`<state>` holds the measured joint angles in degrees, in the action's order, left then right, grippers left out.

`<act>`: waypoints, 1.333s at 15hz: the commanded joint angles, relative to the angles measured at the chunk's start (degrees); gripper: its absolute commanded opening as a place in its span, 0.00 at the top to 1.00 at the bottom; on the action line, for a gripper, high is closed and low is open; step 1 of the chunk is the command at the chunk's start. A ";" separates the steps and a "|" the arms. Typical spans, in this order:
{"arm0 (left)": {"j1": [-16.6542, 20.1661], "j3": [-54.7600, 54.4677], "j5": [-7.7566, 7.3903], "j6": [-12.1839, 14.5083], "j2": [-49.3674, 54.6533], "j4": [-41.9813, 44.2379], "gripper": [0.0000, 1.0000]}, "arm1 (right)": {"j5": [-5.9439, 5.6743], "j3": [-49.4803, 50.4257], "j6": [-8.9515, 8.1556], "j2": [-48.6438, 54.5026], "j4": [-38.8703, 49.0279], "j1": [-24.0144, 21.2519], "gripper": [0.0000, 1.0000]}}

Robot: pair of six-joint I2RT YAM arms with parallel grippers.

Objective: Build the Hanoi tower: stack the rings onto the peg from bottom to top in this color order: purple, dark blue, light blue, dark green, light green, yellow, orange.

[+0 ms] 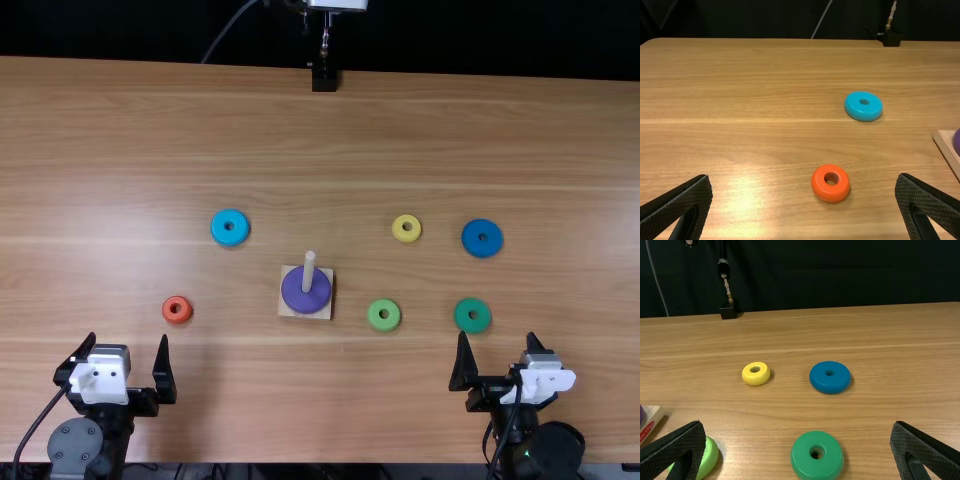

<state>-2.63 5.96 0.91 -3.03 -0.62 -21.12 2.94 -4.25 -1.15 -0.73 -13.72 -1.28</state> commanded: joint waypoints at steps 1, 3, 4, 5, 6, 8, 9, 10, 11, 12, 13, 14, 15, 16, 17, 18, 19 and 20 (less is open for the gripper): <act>-0.09 -5.96 0.15 0.50 0.62 -4.61 0.00 | 0.22 3.37 0.20 0.73 -4.49 -0.74 0.00; -0.09 -5.96 0.15 0.50 0.62 -4.61 0.00 | 0.22 3.37 0.20 0.73 -4.49 -0.65 0.00; 0.00 -5.96 0.15 0.50 0.62 -4.61 0.00 | 0.22 3.37 0.20 0.73 -4.49 -0.74 0.00; -0.09 -5.96 0.15 0.50 0.62 -4.61 0.00 | 0.22 3.37 0.20 0.73 -4.49 -0.65 0.00; 0.00 -5.96 0.15 0.50 0.62 -4.61 0.00 | 0.22 3.37 0.20 0.73 -4.49 -0.74 0.00; 0.00 -5.96 0.15 0.50 0.62 -4.61 0.00 | 0.22 3.37 0.20 0.73 -4.59 -0.65 0.00; -0.09 -5.96 0.15 0.50 0.62 -4.61 0.00 | 0.33 3.37 0.20 0.73 -4.59 -0.65 0.00; 0.00 -5.96 0.15 0.60 0.62 -4.61 0.00 | 0.22 3.37 0.20 0.73 -4.70 -0.65 0.00; 0.00 -5.96 0.15 0.50 0.62 -4.61 0.00 | 0.01 2.67 0.09 0.73 -4.17 -0.74 0.00; 0.00 -5.96 0.15 0.50 0.62 -4.61 0.00 | -0.51 0.38 -0.01 0.73 -3.64 -0.74 0.00; 0.00 -5.96 0.15 0.50 0.62 -4.61 0.00 | -1.36 -6.21 0.09 -4.98 -3.54 -0.65 0.00; 0.00 -5.96 0.15 0.50 0.62 -4.61 0.00 | -1.67 -12.01 0.09 -11.22 -3.43 -0.65 0.00; 0.00 -5.96 0.15 0.50 0.62 -4.61 0.00 | -1.67 -17.46 0.09 -16.67 -3.64 -0.65 0.00; 0.00 -5.96 0.15 0.60 0.62 -4.61 0.00 | -1.67 -23.26 0.09 -21.68 -4.28 -0.74 0.00; 0.00 -5.96 0.15 0.50 0.62 -4.61 0.00 | -1.67 -27.83 -0.01 -26.25 -4.28 -1.01 0.00; -0.09 -5.96 0.15 0.60 0.62 -4.61 0.00 | -1.89 -32.05 -0.12 -31.35 -3.96 -1.62 0.00; 0.00 -5.96 0.15 0.50 0.62 -4.61 0.00 | -2.10 -35.65 -0.12 -36.53 -3.75 -2.41 0.00; 0.00 -5.96 0.15 0.50 0.62 -4.61 0.00 | -2.41 -39.08 -0.12 -42.07 -3.64 -2.50 0.00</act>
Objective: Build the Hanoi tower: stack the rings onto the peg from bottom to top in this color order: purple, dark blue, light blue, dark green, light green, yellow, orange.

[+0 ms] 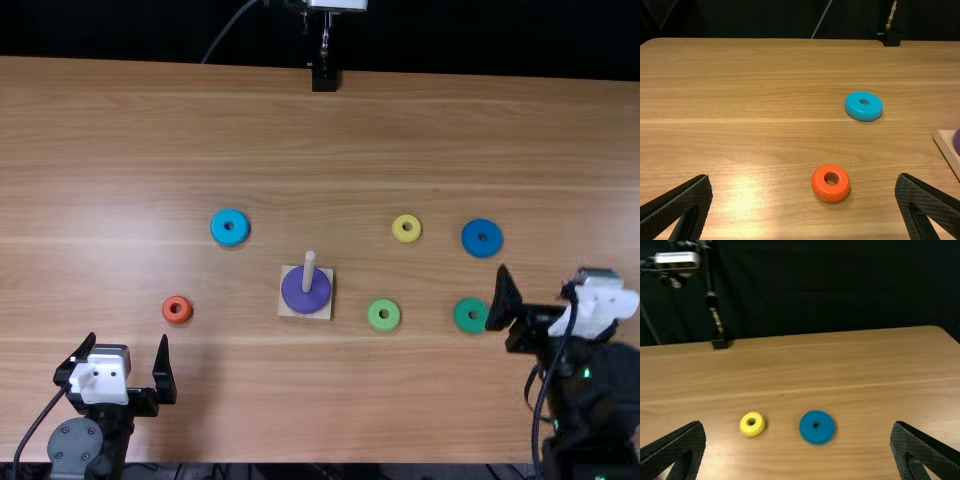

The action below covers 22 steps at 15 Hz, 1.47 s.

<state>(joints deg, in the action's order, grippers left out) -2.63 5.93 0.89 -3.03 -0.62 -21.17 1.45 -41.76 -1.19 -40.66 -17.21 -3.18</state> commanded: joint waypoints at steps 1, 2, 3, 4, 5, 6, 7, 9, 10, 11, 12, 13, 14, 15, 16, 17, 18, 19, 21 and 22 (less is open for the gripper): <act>0.00 -5.93 0.17 0.60 0.62 -4.57 0.00 | -2.19 -4.91 0.03 -8.03 -0.15 -0.60 0.00; 0.00 -5.93 0.17 0.60 0.62 -4.57 0.00 | -4.41 -9.31 0.03 -14.71 -0.25 -0.60 0.00; 0.00 -5.93 0.17 0.50 0.62 -4.57 0.00 | -6.31 -14.67 -0.18 -21.83 -0.99 -0.51 0.00; -0.09 -5.93 0.17 0.50 0.62 -4.57 0.00 | -6.41 -19.06 -0.29 -27.45 -2.26 -0.42 0.00; -0.09 -5.93 0.17 0.60 0.62 -4.57 0.00 | -6.41 -22.93 -0.29 -32.28 -5.95 -0.34 0.00; 0.00 -5.93 0.17 0.50 0.62 -4.57 0.00 | -6.41 -27.15 -0.18 -37.38 -10.59 -0.34 0.00; 0.00 -5.93 0.17 0.60 0.62 -4.57 0.00 | -6.31 -31.19 -0.39 -42.74 -15.76 -0.25 0.00; -0.09 -5.93 0.17 0.60 0.62 -4.57 0.00 | -5.99 -37.96 -0.50 -50.83 -26.51 -0.25 0.00; 0.00 -5.93 0.17 0.50 0.62 -4.57 0.00 | -5.88 -39.98 -0.71 -53.91 -30.84 -0.25 0.00; -0.09 -5.93 0.17 0.60 0.62 -4.57 0.00 | -5.78 -40.86 -0.81 -57.16 -33.69 -0.16 0.00; -0.09 -5.93 0.17 0.50 0.62 -4.57 0.00 | -5.78 -41.30 -1.66 -59.88 -34.63 -0.16 0.00; -0.09 -5.93 0.17 0.60 0.62 -4.57 0.00 | -5.46 -41.65 -2.82 -61.90 -34.63 -0.16 0.00; -0.09 -5.93 0.17 0.60 0.62 -4.57 0.00 | -3.67 -41.65 -4.08 -63.13 -34.63 -0.16 0.00; -0.09 -5.93 0.17 0.60 0.62 -4.57 0.00 | 0.55 -41.65 -5.35 -64.10 -34.63 -0.25 0.00; 0.00 -5.93 0.17 0.60 0.62 -4.57 0.00 | 5.19 -41.65 -6.93 -65.33 -34.63 -0.42 0.00; 0.00 -5.93 0.17 0.60 0.62 -4.57 0.00 | 7.51 -41.65 -7.98 -66.65 -34.53 -0.51 0.00; -0.09 -5.93 0.17 0.60 0.62 -4.57 0.00 | 7.62 -41.65 -8.09 -67.70 -34.11 -0.51 0.00; 0.00 -5.93 0.17 0.50 0.62 -4.57 0.00 | 7.51 -41.74 -8.09 -68.58 -33.79 -0.60 0.00; 0.00 -5.93 0.17 0.50 0.62 -4.57 0.00 | 7.30 -43.41 -7.98 -70.96 -33.58 -0.69 0.00; 0.00 -5.93 0.17 0.50 0.62 -4.57 0.00 | 7.19 -45.69 -7.98 -72.80 -33.69 -0.69 0.00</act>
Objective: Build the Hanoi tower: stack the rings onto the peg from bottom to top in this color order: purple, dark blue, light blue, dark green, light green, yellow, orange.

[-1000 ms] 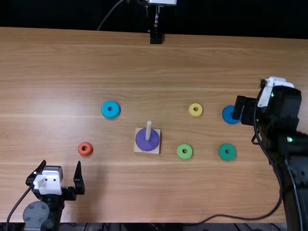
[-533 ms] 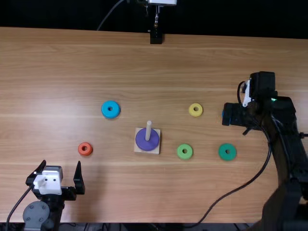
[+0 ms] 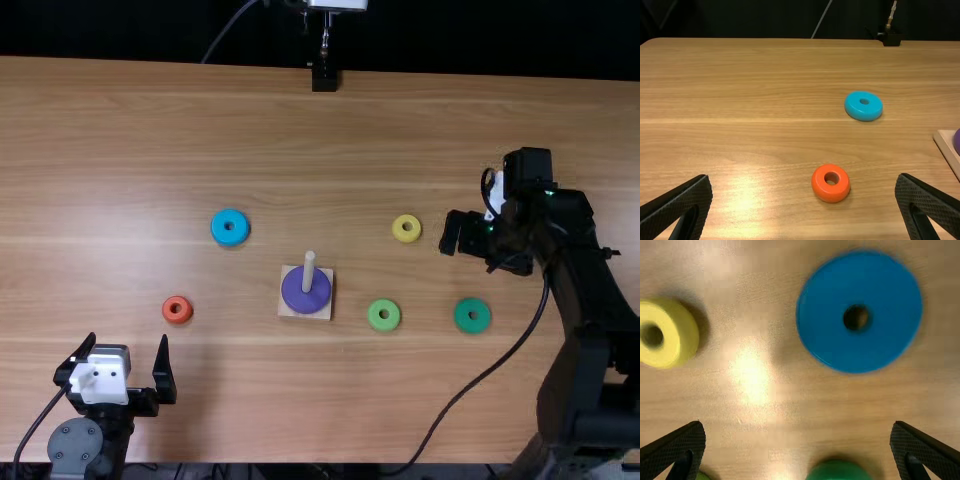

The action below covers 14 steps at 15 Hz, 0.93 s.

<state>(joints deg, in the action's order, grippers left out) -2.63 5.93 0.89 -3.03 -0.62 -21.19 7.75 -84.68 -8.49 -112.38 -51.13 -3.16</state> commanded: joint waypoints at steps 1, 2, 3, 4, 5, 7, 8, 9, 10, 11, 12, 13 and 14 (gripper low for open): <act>-0.09 -5.93 0.17 0.50 0.62 -4.54 0.00 | 0.90 -4.17 -0.68 -2.58 0.24 -0.71 0.00; 0.00 -5.93 0.17 0.60 0.62 -4.54 0.00 | 0.69 -5.49 -0.58 -3.37 0.24 -0.71 0.00; 0.00 -5.93 0.17 0.50 0.62 -4.54 0.00 | 0.06 -6.46 -0.68 -3.90 0.24 -0.71 0.00; 0.00 -5.93 0.17 0.60 0.62 -4.54 0.00 | -0.37 -7.16 -0.68 -4.69 0.24 -0.71 0.00; 0.00 -5.93 0.17 0.50 0.62 -4.54 0.00 | -0.37 -7.78 -0.68 -5.04 0.24 -0.71 0.00; 0.00 -5.93 0.17 0.60 0.62 -4.54 0.00 | -3.11 -8.13 -0.58 -6.10 0.34 -0.80 0.00; -0.09 -5.93 0.17 0.60 0.62 -4.54 0.00 | -4.90 -8.39 -0.37 -6.27 0.34 -0.80 0.00; 0.00 -5.93 0.17 0.50 0.62 -4.54 0.00 | -6.06 -8.48 -0.26 -6.45 0.24 -0.97 0.00; -0.09 -5.93 0.17 0.50 0.62 -4.54 0.00 | -6.27 -8.48 -0.37 -6.98 0.34 -1.41 0.00; -0.09 -5.93 0.17 0.50 0.62 -4.54 0.00 | -6.27 -8.57 -0.47 -7.42 0.24 -1.59 0.00; -0.09 -5.93 0.17 0.60 0.62 -4.54 0.00 | -6.38 -8.66 -0.47 -7.51 0.34 -1.68 0.00; 0.00 -5.93 0.17 0.50 0.62 -4.54 0.00 | -6.27 -8.66 -0.26 -7.59 0.34 -2.55 0.00; -0.09 -5.93 0.17 0.50 0.62 -4.54 0.00 | -6.27 -8.66 -0.16 -7.68 0.34 -2.73 0.00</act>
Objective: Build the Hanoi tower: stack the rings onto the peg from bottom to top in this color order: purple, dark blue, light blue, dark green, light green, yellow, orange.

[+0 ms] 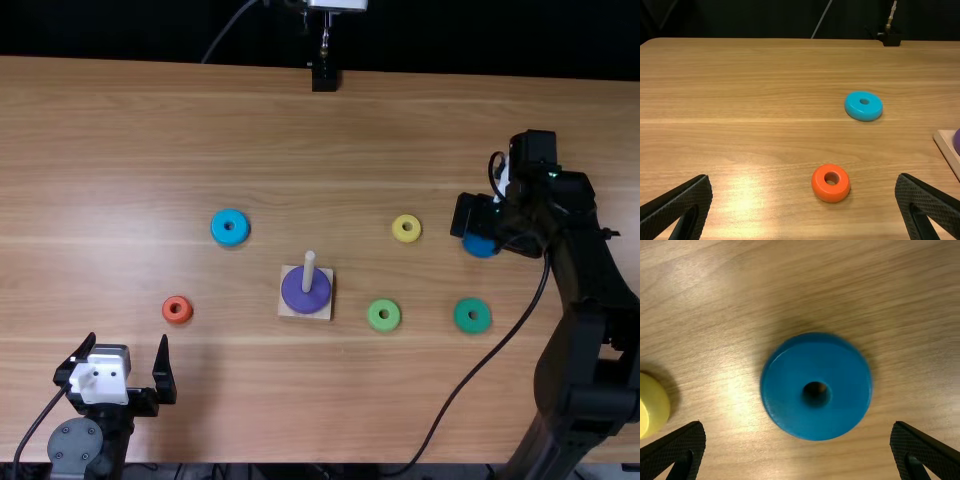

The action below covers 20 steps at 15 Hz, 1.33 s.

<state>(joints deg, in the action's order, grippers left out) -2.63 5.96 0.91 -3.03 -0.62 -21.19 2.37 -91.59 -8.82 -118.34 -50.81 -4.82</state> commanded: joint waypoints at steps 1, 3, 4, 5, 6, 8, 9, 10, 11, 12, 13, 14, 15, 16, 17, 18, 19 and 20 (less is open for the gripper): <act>-0.09 -5.96 0.15 0.50 0.62 -4.54 0.00 | -0.89 -1.66 0.28 -1.71 0.01 -1.07 0.00; -0.09 -5.96 0.15 0.60 0.62 -4.54 0.00 | -0.89 -1.92 0.17 -3.74 0.01 -1.07 0.00; -0.09 -5.96 0.15 0.50 0.62 -4.54 0.00 | -0.89 -2.19 0.17 -4.00 0.01 -1.07 0.00; -0.09 -5.96 0.15 0.60 0.62 -4.54 0.00 | -0.89 -2.45 0.07 -4.18 0.12 -1.07 0.00; -0.09 -5.96 0.15 0.60 0.62 -4.54 0.00 | -0.89 -2.54 0.07 -4.26 0.33 -1.07 0.00; -0.09 -5.96 0.15 0.60 0.62 -4.54 0.00 | -1.00 -3.33 -0.04 -5.93 1.49 -1.07 0.00; 0.00 -5.96 0.15 0.60 0.62 -4.54 0.00 | -1.00 -3.33 -0.04 -6.02 1.60 -1.16 0.00; 0.00 -5.96 0.15 0.50 0.62 -4.54 0.00 | -1.00 -3.42 -0.04 -6.20 1.60 -1.24 0.00; -0.09 -5.96 0.15 0.50 0.62 -4.54 0.00 | -1.00 -3.68 0.07 -6.81 1.70 -1.33 0.00; -0.09 -5.96 0.15 0.50 0.62 -4.54 0.00 | -1.00 -3.77 0.07 -7.51 1.91 -1.42 0.00; -0.09 -5.96 0.15 0.50 0.62 -4.54 0.00 | -1.11 -4.30 0.17 -7.78 2.97 -1.51 0.00; 0.00 -5.96 0.15 0.60 0.62 -4.54 0.00 | -1.21 -4.65 0.07 -7.95 3.81 -1.51 0.00; -0.09 -5.96 0.15 0.50 0.62 -4.54 0.00 | -1.21 -4.74 0.07 -7.95 4.02 -1.51 0.00; 0.00 -5.96 0.15 0.60 0.62 -4.54 0.00 | -1.21 -4.82 0.07 -8.22 4.02 -1.51 0.00; -0.09 -5.96 0.15 0.50 0.62 -4.54 0.00 | -1.53 -4.82 -0.04 -8.39 4.02 -1.51 0.00; 0.00 -5.96 0.15 0.50 0.62 -4.54 0.00 | -2.69 -4.65 -0.15 -8.31 4.02 -1.51 0.02; -0.09 -5.96 0.15 0.50 0.62 -4.54 0.00 | -4.27 -4.65 -0.36 -8.31 3.81 -1.42 0.14; 0.00 -5.96 0.15 0.50 0.62 -4.54 0.00 | -4.80 -4.56 -0.36 -8.31 3.28 -1.33 0.14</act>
<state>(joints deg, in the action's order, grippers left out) -2.63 5.96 0.89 -3.03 -0.62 -21.19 -0.45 -94.59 -8.88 -125.36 -47.51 -5.41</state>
